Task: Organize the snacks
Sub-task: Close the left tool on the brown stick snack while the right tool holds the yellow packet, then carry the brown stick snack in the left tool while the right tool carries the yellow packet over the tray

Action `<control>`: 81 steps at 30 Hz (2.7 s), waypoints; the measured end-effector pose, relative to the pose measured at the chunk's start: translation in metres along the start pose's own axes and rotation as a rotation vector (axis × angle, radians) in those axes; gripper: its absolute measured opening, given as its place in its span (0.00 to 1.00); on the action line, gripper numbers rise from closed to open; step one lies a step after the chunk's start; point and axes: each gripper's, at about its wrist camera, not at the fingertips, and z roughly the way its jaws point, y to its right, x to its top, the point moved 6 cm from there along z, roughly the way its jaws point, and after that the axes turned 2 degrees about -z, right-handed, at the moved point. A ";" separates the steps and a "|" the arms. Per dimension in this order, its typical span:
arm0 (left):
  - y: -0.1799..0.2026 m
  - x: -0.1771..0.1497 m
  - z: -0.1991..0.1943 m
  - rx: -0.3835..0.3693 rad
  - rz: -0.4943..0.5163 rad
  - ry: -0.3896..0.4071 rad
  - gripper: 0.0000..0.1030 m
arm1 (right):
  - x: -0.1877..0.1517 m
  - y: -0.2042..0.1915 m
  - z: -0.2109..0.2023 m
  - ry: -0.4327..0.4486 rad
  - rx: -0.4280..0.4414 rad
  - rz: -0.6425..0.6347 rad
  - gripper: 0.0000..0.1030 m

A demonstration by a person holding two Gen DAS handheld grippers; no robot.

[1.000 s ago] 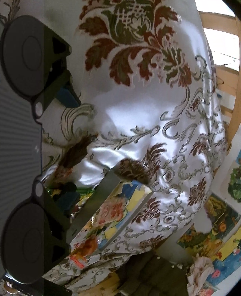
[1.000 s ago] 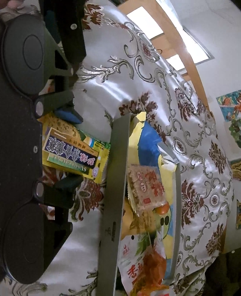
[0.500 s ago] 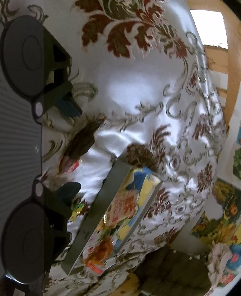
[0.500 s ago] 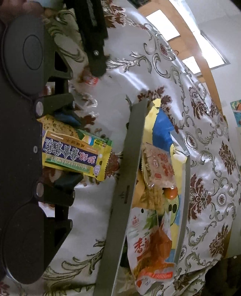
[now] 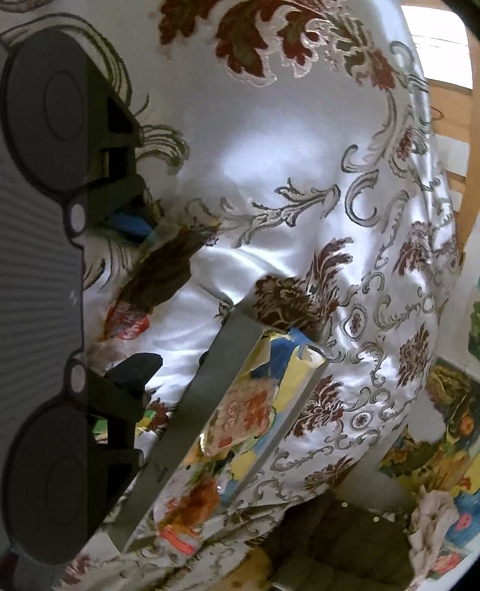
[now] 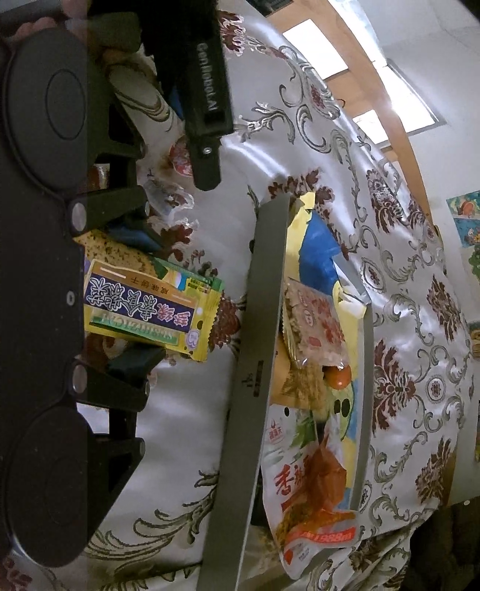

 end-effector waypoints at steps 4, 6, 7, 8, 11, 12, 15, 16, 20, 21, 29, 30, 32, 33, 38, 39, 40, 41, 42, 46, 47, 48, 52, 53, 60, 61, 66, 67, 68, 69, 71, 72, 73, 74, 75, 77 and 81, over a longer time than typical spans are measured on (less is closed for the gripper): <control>0.004 -0.001 -0.003 0.037 0.031 0.038 0.51 | 0.002 -0.002 0.003 0.017 -0.002 -0.015 0.55; 0.004 -0.001 -0.005 0.028 0.026 0.051 0.48 | 0.003 -0.004 0.006 0.020 -0.003 -0.018 0.55; 0.004 -0.001 -0.006 0.025 0.026 0.057 0.46 | 0.003 -0.004 0.007 0.020 -0.004 -0.019 0.55; 0.004 -0.001 -0.006 0.018 0.029 0.063 0.41 | 0.003 -0.004 0.007 0.022 -0.005 -0.020 0.55; 0.009 -0.002 -0.009 -0.003 0.047 0.081 0.37 | 0.003 -0.004 0.008 0.021 -0.004 -0.019 0.55; 0.010 -0.002 -0.009 -0.006 0.055 0.085 0.37 | 0.002 -0.004 0.008 0.021 -0.004 -0.018 0.55; 0.013 -0.003 -0.005 -0.010 0.067 0.081 0.37 | 0.002 -0.004 0.008 0.020 -0.005 -0.022 0.56; 0.012 -0.002 -0.002 -0.017 0.058 0.077 0.37 | 0.002 -0.004 0.009 0.019 -0.004 -0.024 0.57; 0.008 0.003 0.004 -0.049 0.000 0.062 0.39 | 0.003 -0.005 0.014 0.017 -0.006 -0.030 0.59; 0.007 0.003 0.004 -0.051 -0.011 0.060 0.39 | 0.003 -0.006 0.015 0.019 -0.008 -0.031 0.60; 0.009 0.002 -0.006 -0.012 -0.036 0.071 0.27 | 0.001 -0.007 0.010 0.041 -0.019 -0.028 0.51; 0.009 0.002 -0.008 -0.010 -0.041 0.075 0.27 | 0.000 -0.007 0.009 0.041 -0.020 -0.031 0.51; 0.011 0.004 -0.014 -0.011 -0.051 0.088 0.24 | -0.001 -0.008 0.006 0.041 -0.019 -0.031 0.51; 0.011 0.005 -0.016 -0.015 -0.054 0.092 0.24 | -0.001 -0.009 0.004 0.042 -0.019 -0.030 0.51; 0.013 0.009 -0.024 -0.026 -0.068 0.108 0.22 | 0.001 -0.011 -0.007 0.063 -0.028 -0.048 0.51; 0.013 0.010 -0.025 -0.026 -0.071 0.110 0.22 | 0.001 -0.011 -0.009 0.071 -0.031 -0.054 0.51; 0.013 0.011 -0.026 -0.027 -0.075 0.112 0.21 | 0.003 -0.012 -0.012 0.080 -0.032 -0.059 0.51; 0.012 0.011 -0.027 -0.029 -0.078 0.114 0.19 | 0.003 -0.012 -0.015 0.088 -0.033 -0.062 0.51; 0.013 0.012 -0.028 -0.031 -0.080 0.116 0.19 | 0.005 -0.011 -0.017 0.096 -0.033 -0.063 0.51; 0.014 0.016 -0.033 -0.033 -0.074 0.134 0.19 | 0.010 -0.009 -0.026 0.125 -0.038 -0.058 0.51; 0.014 0.016 -0.034 -0.034 -0.073 0.139 0.19 | 0.012 -0.008 -0.028 0.130 -0.039 -0.054 0.51; 0.015 0.017 -0.035 -0.037 -0.071 0.144 0.19 | 0.013 -0.007 -0.029 0.135 -0.039 -0.050 0.51; 0.022 0.019 -0.044 -0.070 -0.046 0.179 0.19 | 0.017 -0.005 -0.032 0.152 -0.039 -0.043 0.51; 0.025 0.020 -0.046 -0.081 -0.033 0.191 0.19 | 0.018 -0.005 -0.033 0.157 -0.039 -0.041 0.51; 0.047 0.024 -0.063 -0.136 0.035 0.256 0.19 | 0.029 0.002 -0.043 0.201 -0.043 -0.019 0.51; 0.050 0.026 -0.066 -0.148 0.033 0.263 0.19 | 0.032 0.004 -0.047 0.213 -0.045 -0.016 0.51; 0.064 0.046 -0.082 -0.169 0.063 0.303 0.19 | 0.055 0.012 -0.065 0.293 -0.058 -0.001 0.51; 0.067 0.052 -0.082 -0.178 0.061 0.298 0.19 | 0.061 0.015 -0.066 0.306 -0.061 0.004 0.51; 0.071 0.058 -0.080 -0.185 0.065 0.294 0.19 | 0.067 0.019 -0.068 0.321 -0.064 0.012 0.51; 0.076 0.065 -0.078 -0.192 0.067 0.295 0.19 | 0.073 0.023 -0.069 0.337 -0.069 0.021 0.51; 0.084 0.081 -0.071 -0.210 0.050 0.303 0.19 | 0.086 0.032 -0.071 0.365 -0.079 0.042 0.51; 0.088 0.089 -0.065 -0.227 0.037 0.297 0.19 | 0.092 0.037 -0.072 0.376 -0.085 0.051 0.51; 0.091 0.095 -0.059 -0.237 0.029 0.294 0.19 | 0.097 0.043 -0.071 0.387 -0.093 0.061 0.51; 0.094 0.100 -0.052 -0.242 0.027 0.293 0.19 | 0.104 0.049 -0.071 0.400 -0.099 0.071 0.51; 0.098 0.106 -0.044 -0.239 0.031 0.292 0.19 | 0.109 0.054 -0.070 0.412 -0.102 0.079 0.51; 0.102 0.113 -0.027 -0.231 0.037 0.292 0.19 | 0.119 0.066 -0.067 0.438 -0.108 0.088 0.51; 0.110 0.121 0.006 -0.230 0.040 0.273 0.19 | 0.126 0.092 -0.052 0.451 -0.128 0.124 0.51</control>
